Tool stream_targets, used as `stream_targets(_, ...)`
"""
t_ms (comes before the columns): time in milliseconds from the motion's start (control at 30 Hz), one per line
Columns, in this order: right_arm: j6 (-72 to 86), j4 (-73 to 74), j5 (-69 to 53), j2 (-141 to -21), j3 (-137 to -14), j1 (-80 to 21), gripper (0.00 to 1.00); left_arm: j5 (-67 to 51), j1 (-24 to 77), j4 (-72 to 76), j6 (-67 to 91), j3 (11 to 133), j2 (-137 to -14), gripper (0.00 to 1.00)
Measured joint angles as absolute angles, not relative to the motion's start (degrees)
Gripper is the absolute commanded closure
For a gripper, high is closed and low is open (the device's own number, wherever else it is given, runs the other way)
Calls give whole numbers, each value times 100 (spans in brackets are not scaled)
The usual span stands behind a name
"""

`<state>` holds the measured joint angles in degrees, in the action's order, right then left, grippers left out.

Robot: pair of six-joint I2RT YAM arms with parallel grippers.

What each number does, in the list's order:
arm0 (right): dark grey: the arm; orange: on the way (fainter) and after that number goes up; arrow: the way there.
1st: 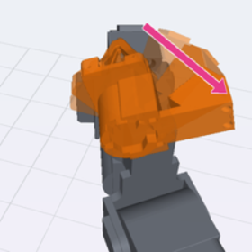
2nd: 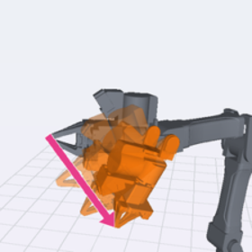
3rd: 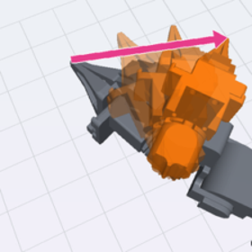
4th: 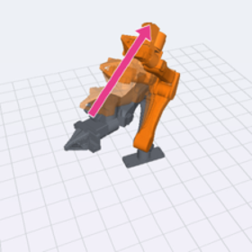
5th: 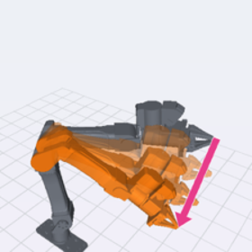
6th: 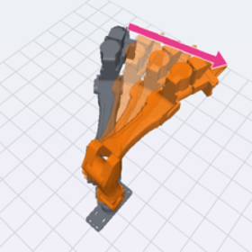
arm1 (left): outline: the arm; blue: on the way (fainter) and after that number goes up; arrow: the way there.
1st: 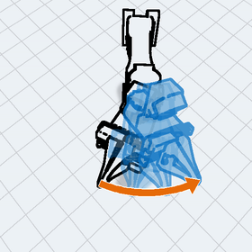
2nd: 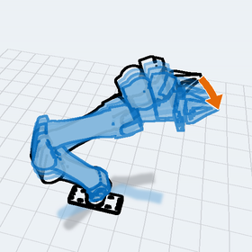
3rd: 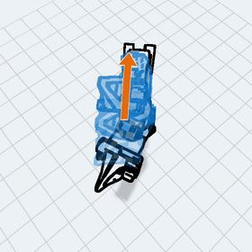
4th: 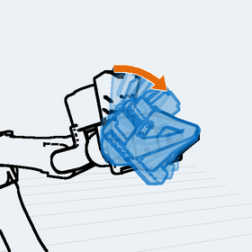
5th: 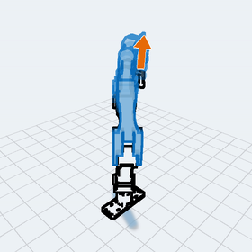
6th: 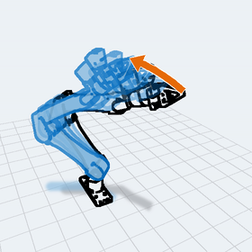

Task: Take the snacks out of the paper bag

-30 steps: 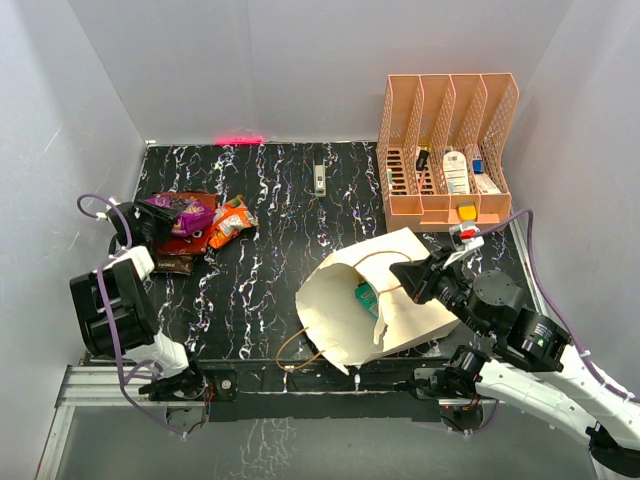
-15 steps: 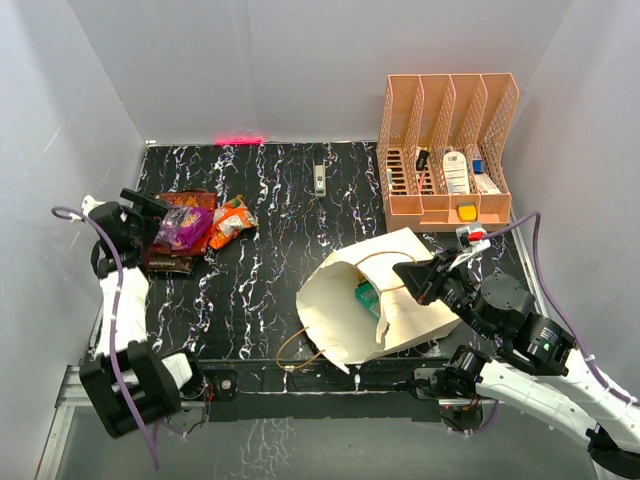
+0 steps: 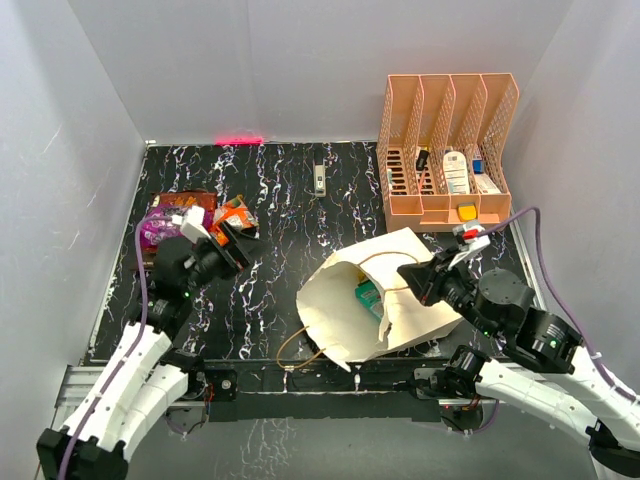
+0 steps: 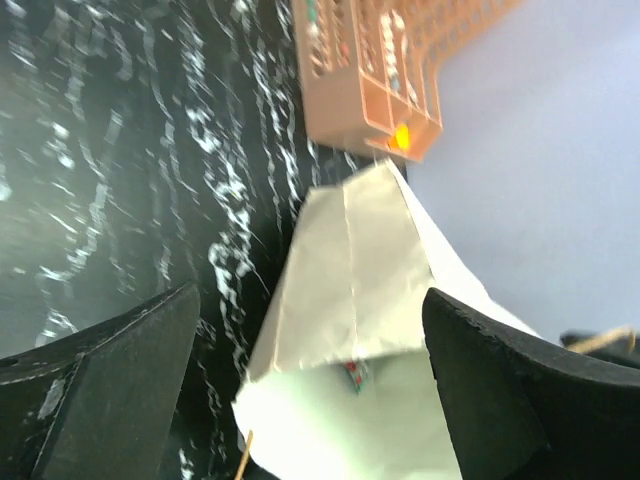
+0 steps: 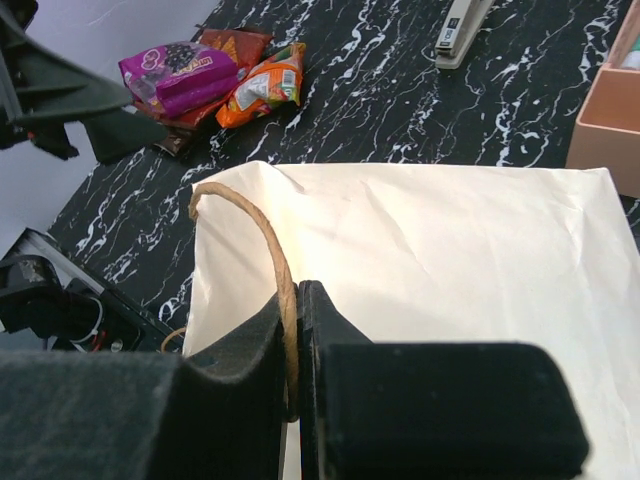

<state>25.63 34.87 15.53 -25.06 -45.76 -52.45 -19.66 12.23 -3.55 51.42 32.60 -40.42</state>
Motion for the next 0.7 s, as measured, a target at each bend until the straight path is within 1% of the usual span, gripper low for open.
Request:
stream_targets(133, 2558, 3822, 1780, -2480, -4971, -5242, 93, -1522, 2464, -336, 5343, 3013, -3688, 12)
stream_targets(333, 2615, 3997, 2005, -2349, -5054, -5242, 92, -832, 3848, -259, 5487, 2895, -3684, 14)
stream_targets(567, 2692, 4018, 2067, -2220, -4893, -5242, 92, 353, 5896, -93, 5358, 3046, -4261, 12)
stream_targets(700, 2759, 4051, 2191, -1966, -4884, -5242, 93, 902, 6598, 209, 5358, 3046, -4670, 14)
